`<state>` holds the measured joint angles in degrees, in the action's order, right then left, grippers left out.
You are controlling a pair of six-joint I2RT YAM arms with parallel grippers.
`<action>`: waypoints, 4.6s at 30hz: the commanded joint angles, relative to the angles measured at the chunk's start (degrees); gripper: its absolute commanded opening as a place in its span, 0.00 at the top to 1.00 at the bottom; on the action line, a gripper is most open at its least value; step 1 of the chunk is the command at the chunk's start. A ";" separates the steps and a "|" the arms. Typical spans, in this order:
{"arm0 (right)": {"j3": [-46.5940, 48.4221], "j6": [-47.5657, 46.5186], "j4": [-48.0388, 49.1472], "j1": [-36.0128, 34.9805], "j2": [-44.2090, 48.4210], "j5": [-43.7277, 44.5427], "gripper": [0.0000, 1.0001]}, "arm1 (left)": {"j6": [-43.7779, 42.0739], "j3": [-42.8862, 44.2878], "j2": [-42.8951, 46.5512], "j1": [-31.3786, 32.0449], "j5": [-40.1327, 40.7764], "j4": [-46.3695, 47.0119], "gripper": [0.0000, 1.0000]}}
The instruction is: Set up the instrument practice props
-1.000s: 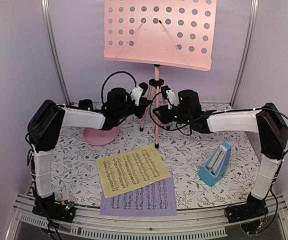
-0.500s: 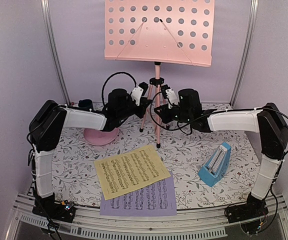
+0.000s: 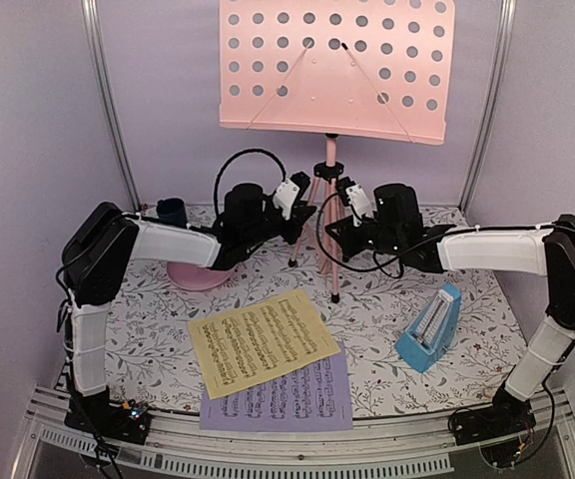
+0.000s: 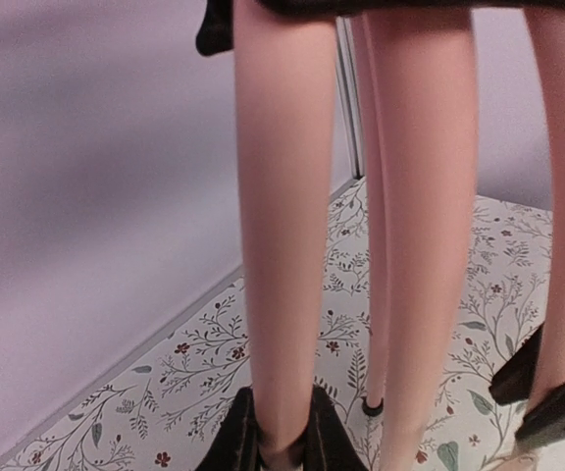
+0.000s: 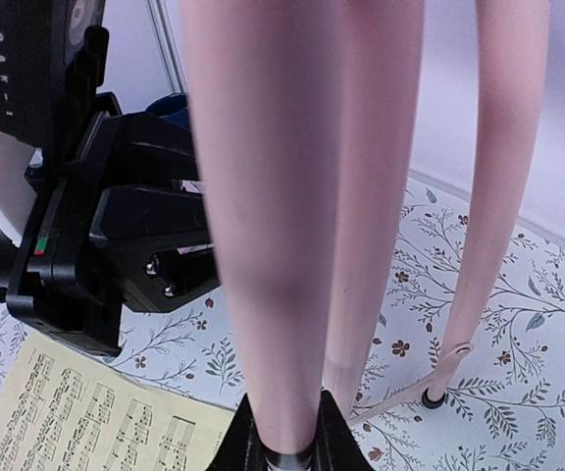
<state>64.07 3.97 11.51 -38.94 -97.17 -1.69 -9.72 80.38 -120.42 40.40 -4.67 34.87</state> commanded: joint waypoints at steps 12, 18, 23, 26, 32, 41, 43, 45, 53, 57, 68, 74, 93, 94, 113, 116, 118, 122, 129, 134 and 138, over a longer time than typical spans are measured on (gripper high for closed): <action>-3.66 2.89 -3.61 1.74 7.18 4.33 1.00 | -3.98 -8.18 10.25 -2.88 10.17 -1.33 1.00; -4.52 2.66 -5.57 1.75 8.25 4.77 1.00 | -5.51 -11.57 12.23 -3.37 9.79 -3.06 1.00; -4.80 2.58 -7.54 1.75 9.26 5.10 1.00 | -6.42 -11.91 13.63 -4.45 9.54 -5.48 1.00; -5.61 2.39 -7.88 1.76 10.11 5.17 1.00 | -6.55 -11.93 13.98 -5.30 9.34 -6.14 1.00; -7.84 2.36 -6.39 1.69 10.77 1.73 1.00 | -5.75 -10.35 11.76 -4.88 7.51 -6.50 1.00; -8.57 -0.54 -3.43 0.52 11.69 -5.40 0.80 | -5.43 -8.00 8.40 -3.89 4.52 -4.51 1.00; -8.61 -1.33 -2.84 0.51 12.57 -5.26 0.60 | -5.43 -7.79 8.33 -3.69 2.93 -4.20 1.00; -8.67 -2.80 -2.72 0.60 13.99 -5.80 0.41 | -5.89 -7.78 8.27 -3.31 1.83 -3.82 1.00; -10.24 -9.85 0.27 6.41 18.68 -9.20 0.18 | -7.01 -7.41 8.35 -2.96 0.02 -2.91 1.00; -9.49 -13.43 2.72 10.43 14.60 -13.47 0.18 | -7.28 -6.73 6.18 -2.96 -0.70 -2.70 1.00; 2.22 -25.38 2.84 11.69 -1.39 -19.97 0.24 | -6.71 -5.37 4.97 -3.05 -3.07 -1.80 1.00; 7.63 -28.69 2.88 11.67 -6.37 -20.65 0.26 | -6.27 -4.12 4.15 -3.18 -4.02 -1.91 1.00; 14.47 -33.15 2.46 9.90 -12.20 -17.37 0.59 | -5.11 1.94 0.78 -3.05 -6.34 -3.21 1.00; 14.09 -34.03 2.47 10.05 -11.91 -16.85 0.63 | -5.09 2.16 0.60 -3.05 -6.50 -3.15 1.00; 9.64 -36.40 3.36 17.70 -6.03 -12.41 1.00 | -9.10 13.52 -3.18 -5.85 -5.60 -9.04 1.00; 9.09 -36.14 3.88 19.11 -5.54 -12.39 1.00 | -9.19 17.54 -5.70 -6.12 -6.13 -10.54 1.00; 8.86 -36.18 4.27 19.86 -5.51 -12.16 1.00 | -9.40 20.06 -7.53 -6.23 -6.08 -11.12 1.00; 8.24 -36.31 5.03 20.63 -5.47 -12.27 1.00 | -9.35 23.66 -10.63 -7.47 -6.09 -11.25 1.00; 5.71 -36.32 8.96 21.23 -5.33 -14.90 1.00 | -9.12 24.06 -12.15 -10.05 -9.21 -9.26 1.00; 5.97 -36.50 8.90 21.59 -6.21 -15.01 1.00 | -12.47 27.66 -13.57 -11.05 -10.36 -12.04 1.00; 5.74 -35.98 8.88 22.96 -5.96 -15.49 1.00 | -12.17 32.90 -15.13 -12.62 -10.18 -14.25 1.00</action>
<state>70.74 -29.91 18.28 -20.38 -105.84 -19.86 -20.64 107.04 -134.93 35.38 -21.89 19.51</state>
